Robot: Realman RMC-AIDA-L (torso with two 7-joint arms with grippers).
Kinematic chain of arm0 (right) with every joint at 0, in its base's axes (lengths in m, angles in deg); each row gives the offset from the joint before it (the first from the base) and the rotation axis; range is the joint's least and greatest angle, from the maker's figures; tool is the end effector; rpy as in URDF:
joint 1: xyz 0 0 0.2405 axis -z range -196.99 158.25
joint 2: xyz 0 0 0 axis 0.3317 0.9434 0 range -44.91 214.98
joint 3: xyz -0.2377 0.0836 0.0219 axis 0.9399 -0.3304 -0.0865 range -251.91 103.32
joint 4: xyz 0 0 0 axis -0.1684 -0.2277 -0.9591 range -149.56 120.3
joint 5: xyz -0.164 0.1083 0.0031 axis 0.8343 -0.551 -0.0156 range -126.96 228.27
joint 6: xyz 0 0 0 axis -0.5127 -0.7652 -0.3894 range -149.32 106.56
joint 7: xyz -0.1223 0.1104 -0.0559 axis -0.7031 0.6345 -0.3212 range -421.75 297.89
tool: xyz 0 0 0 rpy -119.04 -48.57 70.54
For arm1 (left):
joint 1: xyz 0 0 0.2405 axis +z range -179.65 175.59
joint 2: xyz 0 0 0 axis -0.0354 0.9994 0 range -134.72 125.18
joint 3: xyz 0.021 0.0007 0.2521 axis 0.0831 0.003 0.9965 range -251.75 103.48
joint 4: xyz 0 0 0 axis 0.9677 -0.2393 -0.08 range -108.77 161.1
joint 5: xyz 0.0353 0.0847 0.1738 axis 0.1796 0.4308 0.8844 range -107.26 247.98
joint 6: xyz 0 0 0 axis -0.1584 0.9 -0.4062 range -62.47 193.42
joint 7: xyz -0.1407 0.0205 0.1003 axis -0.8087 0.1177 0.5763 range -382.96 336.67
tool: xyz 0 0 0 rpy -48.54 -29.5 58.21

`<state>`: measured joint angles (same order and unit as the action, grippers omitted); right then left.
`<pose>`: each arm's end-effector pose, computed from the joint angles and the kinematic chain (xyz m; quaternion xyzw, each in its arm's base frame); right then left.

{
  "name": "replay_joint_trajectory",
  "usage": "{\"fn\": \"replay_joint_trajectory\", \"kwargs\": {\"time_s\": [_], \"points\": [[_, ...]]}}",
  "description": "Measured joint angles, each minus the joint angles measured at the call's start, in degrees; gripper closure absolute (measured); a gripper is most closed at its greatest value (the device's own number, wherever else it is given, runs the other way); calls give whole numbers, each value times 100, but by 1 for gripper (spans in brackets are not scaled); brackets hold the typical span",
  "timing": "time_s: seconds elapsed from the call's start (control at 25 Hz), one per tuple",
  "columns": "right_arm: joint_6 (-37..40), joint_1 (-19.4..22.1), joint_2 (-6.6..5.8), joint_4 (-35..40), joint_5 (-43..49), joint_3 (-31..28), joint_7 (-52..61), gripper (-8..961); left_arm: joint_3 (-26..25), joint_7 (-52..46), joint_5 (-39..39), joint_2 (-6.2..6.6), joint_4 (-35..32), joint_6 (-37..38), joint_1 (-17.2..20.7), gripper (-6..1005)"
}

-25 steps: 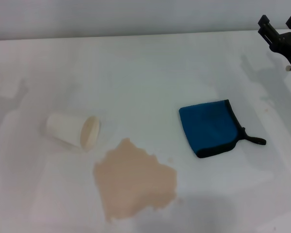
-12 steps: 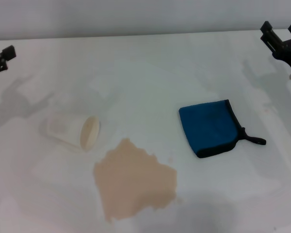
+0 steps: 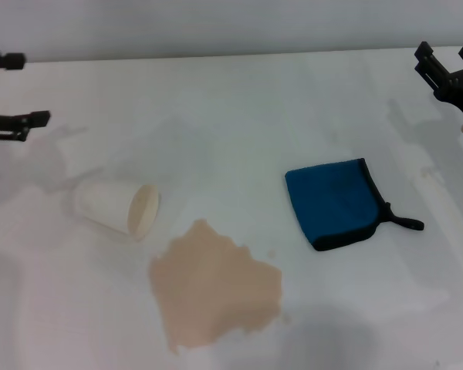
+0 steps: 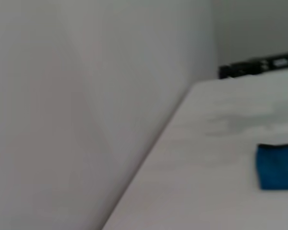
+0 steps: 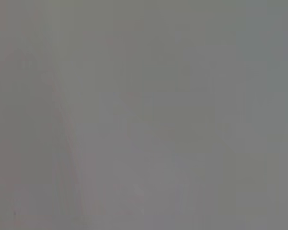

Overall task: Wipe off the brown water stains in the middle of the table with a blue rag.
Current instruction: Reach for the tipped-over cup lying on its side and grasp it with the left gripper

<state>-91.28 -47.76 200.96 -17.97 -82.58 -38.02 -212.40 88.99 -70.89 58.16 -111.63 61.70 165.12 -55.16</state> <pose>0.3378 0.3568 0.0220 -0.6584 0.3258 0.3598 0.5752 -0.2379 0.3939 0.0735 -0.9674 0.0181 -0.1289 0.2174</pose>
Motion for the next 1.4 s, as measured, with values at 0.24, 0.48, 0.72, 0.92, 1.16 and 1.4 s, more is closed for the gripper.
{"fn": "replay_joint_trajectory", "kwargs": {"time_s": [0.24, 0.48, 0.72, 0.92, 1.16, 1.4], "points": [[74, -14, 0, 7, 0, -14, -32, 78, 0, 329, 1159, -145, 92, 23, -649, 112], [150, -18, 8, 8, -24, -29, -7, 78, 0, 452, 2570, -464, 604, 39, -1214, 111], [190, -18, 9, 17, -51, -46, 0, 79, 6, 788, 2945, -719, 1151, 33, -1523, 112], [303, -55, 8, 42, -44, -46, 4, 79, 9, 1007, 3079, -834, 1249, -4, -1733, 112], [337, -66, 0, 45, -21, -44, 4, 79, 10, 1175, 3333, -1078, 1216, -252, -1904, 111], [338, -36, -4, 45, -9, -18, 3, 79, 4, 1173, 3817, -1176, 858, -758, -2029, 111]]}}
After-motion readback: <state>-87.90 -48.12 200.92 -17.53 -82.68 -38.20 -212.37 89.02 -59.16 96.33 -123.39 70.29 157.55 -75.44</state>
